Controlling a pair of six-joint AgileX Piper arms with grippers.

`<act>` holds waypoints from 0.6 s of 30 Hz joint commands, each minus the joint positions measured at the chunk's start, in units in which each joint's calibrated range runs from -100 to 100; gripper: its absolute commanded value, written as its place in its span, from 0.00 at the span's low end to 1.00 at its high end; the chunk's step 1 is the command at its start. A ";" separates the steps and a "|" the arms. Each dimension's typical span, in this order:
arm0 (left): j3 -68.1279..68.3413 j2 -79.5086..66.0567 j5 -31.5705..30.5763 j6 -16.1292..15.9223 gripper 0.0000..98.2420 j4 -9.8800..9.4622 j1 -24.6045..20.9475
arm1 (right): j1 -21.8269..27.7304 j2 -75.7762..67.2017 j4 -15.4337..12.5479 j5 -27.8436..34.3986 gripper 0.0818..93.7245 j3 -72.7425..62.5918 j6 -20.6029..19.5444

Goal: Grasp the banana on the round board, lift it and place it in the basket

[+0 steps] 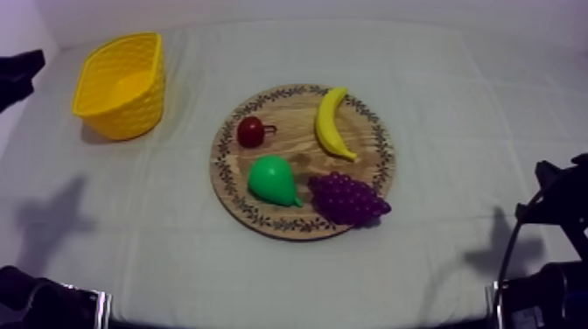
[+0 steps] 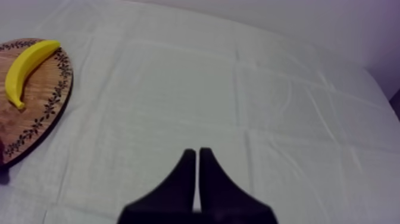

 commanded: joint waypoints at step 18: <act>-31.79 37.84 5.82 2.36 0.12 0.71 14.56 | 0.00 -0.02 0.01 0.00 0.00 -0.03 0.00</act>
